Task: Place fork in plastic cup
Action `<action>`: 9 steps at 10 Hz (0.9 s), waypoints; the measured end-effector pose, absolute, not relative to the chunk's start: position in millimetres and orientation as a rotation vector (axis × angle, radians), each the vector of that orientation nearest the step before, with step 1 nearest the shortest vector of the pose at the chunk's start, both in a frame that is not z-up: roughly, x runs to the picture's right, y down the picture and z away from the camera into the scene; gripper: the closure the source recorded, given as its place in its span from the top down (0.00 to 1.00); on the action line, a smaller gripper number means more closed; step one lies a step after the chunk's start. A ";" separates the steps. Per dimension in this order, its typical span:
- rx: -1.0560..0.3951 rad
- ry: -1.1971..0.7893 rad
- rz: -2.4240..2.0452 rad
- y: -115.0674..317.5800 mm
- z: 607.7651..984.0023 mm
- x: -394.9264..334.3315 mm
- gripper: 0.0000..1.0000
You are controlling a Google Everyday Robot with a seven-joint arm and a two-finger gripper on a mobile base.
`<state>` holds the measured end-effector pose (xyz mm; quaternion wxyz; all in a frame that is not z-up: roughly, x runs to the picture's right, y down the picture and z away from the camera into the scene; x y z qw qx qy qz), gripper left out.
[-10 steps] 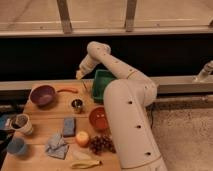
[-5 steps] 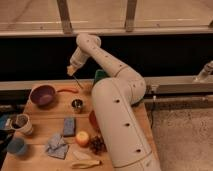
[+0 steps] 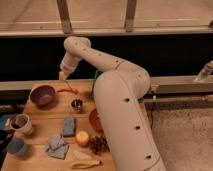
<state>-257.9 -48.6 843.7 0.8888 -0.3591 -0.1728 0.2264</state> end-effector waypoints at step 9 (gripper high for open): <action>-0.779 -0.289 0.529 -22.7 822.0 -236.9 0.00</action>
